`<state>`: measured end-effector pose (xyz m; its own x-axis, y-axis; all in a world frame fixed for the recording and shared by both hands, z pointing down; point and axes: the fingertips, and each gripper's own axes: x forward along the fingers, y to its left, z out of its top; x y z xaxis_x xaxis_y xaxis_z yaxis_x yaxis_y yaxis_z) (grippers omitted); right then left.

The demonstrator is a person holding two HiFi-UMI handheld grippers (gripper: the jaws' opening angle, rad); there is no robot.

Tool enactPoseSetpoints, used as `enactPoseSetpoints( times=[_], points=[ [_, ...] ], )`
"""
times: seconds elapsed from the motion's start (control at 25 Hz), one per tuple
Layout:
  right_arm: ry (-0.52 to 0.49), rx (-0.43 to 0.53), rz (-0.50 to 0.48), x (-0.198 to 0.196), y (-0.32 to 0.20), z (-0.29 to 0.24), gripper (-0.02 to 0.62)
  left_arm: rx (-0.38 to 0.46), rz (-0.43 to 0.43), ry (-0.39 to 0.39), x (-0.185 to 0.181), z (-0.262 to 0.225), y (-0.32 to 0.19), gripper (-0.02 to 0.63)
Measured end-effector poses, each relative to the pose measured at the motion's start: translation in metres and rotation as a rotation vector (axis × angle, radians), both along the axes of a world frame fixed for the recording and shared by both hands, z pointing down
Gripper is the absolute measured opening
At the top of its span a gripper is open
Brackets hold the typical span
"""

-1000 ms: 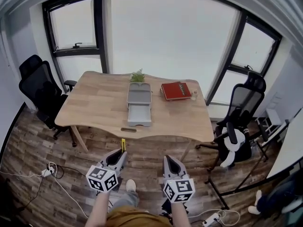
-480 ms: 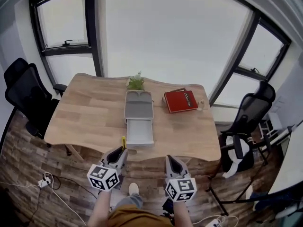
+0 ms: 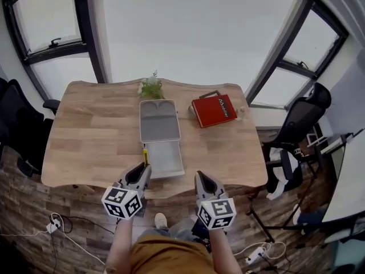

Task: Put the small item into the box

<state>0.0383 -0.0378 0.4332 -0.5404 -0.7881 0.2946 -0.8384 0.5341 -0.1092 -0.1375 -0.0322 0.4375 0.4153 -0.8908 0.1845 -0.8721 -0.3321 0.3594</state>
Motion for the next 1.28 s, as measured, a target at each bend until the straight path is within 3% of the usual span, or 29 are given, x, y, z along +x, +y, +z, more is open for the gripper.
enactPoseSetpoints(
  times=[0.28,0.6,1.28],
  points=[
    [-0.009,0.018,-0.042,-0.023,-0.014,0.000,0.003,-0.012,-0.011,0.002,-0.017,0.009,-0.022,0.058],
    [-0.017,0.028,-0.063,-0.024,-0.042,-0.002,0.003,-0.021,-0.018,-0.011,-0.014,0.012,-0.046,0.058],
    [-0.019,-0.061,-0.029,-0.007,-0.067,0.033,0.003,-0.115,-0.018,-0.020,-0.012,0.051,-0.069,0.058]
  ],
)
